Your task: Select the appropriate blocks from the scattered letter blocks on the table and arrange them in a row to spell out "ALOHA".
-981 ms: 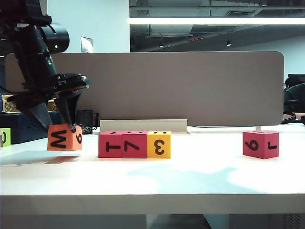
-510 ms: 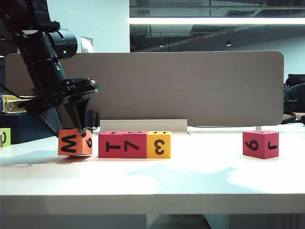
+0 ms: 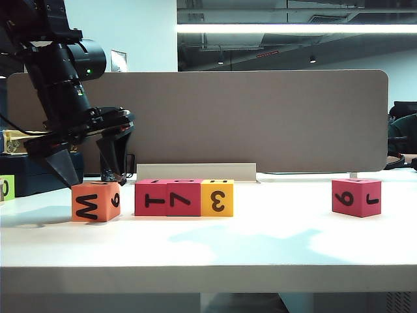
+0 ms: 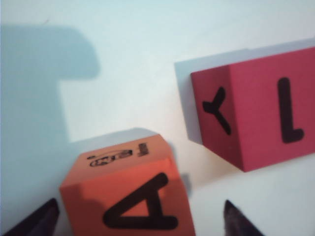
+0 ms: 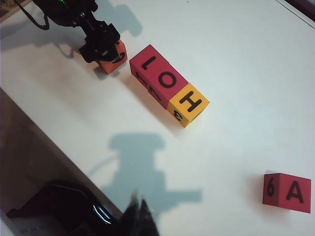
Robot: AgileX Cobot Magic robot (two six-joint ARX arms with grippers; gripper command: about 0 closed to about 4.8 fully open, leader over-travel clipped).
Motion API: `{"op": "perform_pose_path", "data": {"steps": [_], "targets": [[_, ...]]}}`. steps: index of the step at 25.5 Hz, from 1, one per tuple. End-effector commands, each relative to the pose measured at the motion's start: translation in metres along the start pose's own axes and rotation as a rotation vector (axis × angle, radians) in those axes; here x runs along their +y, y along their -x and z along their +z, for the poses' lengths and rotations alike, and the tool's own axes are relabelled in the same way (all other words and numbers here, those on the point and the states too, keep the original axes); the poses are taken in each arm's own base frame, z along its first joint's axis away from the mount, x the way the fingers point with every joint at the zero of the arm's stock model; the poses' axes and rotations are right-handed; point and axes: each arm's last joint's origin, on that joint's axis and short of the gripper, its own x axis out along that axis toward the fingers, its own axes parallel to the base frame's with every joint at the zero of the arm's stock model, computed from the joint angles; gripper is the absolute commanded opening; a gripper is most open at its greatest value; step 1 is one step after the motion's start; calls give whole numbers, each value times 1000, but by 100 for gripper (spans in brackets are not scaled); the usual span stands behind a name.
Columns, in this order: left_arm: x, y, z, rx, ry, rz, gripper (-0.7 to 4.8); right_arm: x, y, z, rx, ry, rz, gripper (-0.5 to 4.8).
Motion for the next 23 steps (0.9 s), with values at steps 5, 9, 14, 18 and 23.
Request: {"op": "perform_pose_path", "data": {"steps": [5,9,14,18,23], "targets": [[0,11,1,-1,-10,83,479,0,2,1,-9,3,3,-1],[-2,34,11,-48,-25,151,479,0,2,1,-10,3,3,-1],[-9,69,15,-52,-27,154,479,0,2,0,-7,4,4,-1],[-18,79,10,-42,-53,114,374,1,2,0,-4,4,11,-1],[-34,72,1,14,-102,22,89,1,2,0,-5,4,11,-1]]}}
